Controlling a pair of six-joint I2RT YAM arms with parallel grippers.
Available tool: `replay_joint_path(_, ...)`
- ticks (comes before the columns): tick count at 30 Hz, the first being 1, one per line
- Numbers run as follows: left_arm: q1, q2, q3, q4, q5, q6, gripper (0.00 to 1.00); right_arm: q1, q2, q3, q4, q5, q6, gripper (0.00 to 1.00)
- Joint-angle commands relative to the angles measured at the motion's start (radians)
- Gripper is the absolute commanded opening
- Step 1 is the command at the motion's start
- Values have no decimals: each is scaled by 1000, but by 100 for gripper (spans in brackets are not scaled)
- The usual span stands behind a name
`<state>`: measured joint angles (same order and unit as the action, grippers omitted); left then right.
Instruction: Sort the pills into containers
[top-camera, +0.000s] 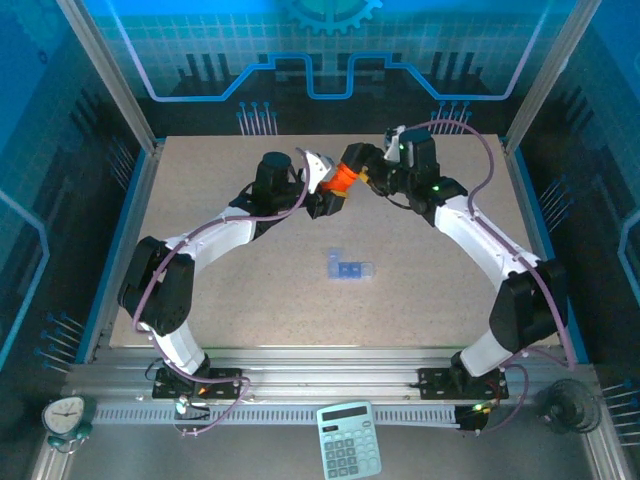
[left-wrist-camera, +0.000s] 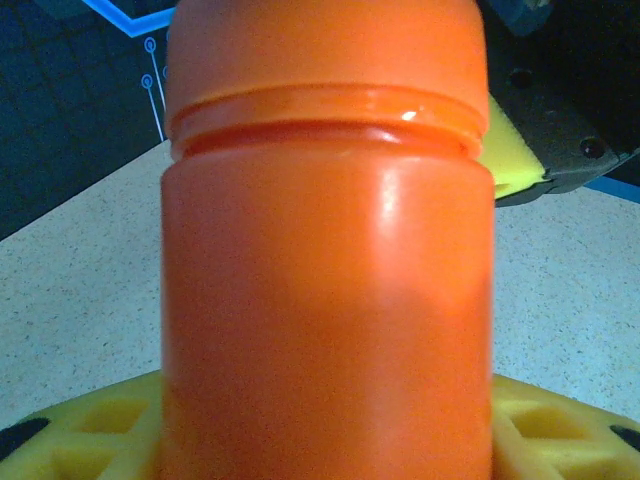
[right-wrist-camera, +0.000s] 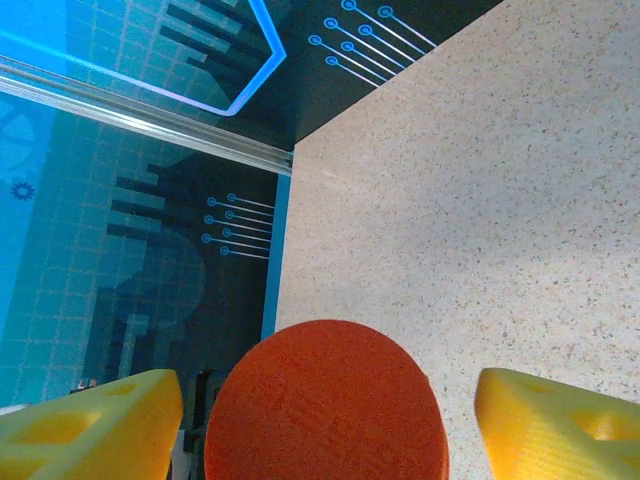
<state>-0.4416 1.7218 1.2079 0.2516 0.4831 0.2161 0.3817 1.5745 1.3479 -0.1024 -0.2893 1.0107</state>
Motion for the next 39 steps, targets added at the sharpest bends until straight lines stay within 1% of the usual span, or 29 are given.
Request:
replay_joint_path(1, -5, 1, 2, 19, 1, 19, 13, 16, 26, 49, -31, -16, -26, 70)
replay_joint_path(3, -4, 2, 2, 20, 4, 18, 13, 16, 35, 59, -43, -35, -41, 63)
replay_joint_path(4, -5, 2, 2, 23, 4, 15, 13, 16, 38, 65, -52, -47, -56, 62)
replay_joint_path(7, -5, 5, 6, 26, 7, 5, 13, 11, 51, 79, -81, -85, -101, 53)
replay_joint_path(10, -3, 9, 13, 31, 20, -7, 13, -6, 53, 72, -55, -136, -149, 49)
replay_joint_path(12, -2, 9, 18, 25, 36, -16, 13, -27, 47, 63, -21, -171, -205, 48)
replay_joint_path(14, 5, 6, 25, 16, 66, -26, 13, -55, 44, 57, 30, -235, -287, 48)
replay_joint_path(17, 21, -2, 36, 2, 137, -63, 13, -96, 18, 16, 147, -361, -431, 50)
replay_joint_path(19, 35, -2, 44, 3, 206, -107, 13, -120, 10, 8, 183, -460, -513, 50)
replay_joint_path(21, 45, 0, 47, 14, 250, -144, 13, -138, 19, 25, 188, -533, -524, 50)
replay_joint_path(23, 44, 3, 51, 15, 262, -154, 13, -147, 32, 39, 202, -577, -505, 50)
replay_joint_path(24, 44, 5, 54, 15, 264, -157, 13, -146, 35, 38, 213, -581, -491, 51)
replay_joint_path(25, 44, 8, 54, 14, 261, -158, 13, -146, 36, 34, 232, -582, -471, 56)
replay_joint_path(26, 44, 8, 56, 13, 258, -156, 13, -146, 38, 30, 251, -587, -449, 64)
replay_joint_path(27, 44, 9, 56, 13, 253, -152, 13, -148, 35, 23, 267, -582, -422, 73)
replay_joint_path(28, 45, 9, 56, 7, 243, -144, 13, -149, 30, 11, 284, -562, -390, 78)
replay_joint_path(30, 45, 8, 54, -5, 216, -123, 13, -158, 16, -10, 308, -506, -319, 83)
replay_joint_path(32, 44, 6, 56, -25, 183, -92, 13, -169, 4, -33, 333, -457, -232, 85)
replay_joint_path(35, 41, 3, 50, -40, 127, -52, 13, -173, -12, -33, 252, -354, -147, 84)
replay_joint_path(36, 38, 0, 47, -48, 106, -32, 13, -170, -17, -30, 199, -310, -127, 85)
replay_joint_path(39, 28, 0, 46, -68, 59, 15, 13, -150, -34, -25, 98, -214, -100, 85)
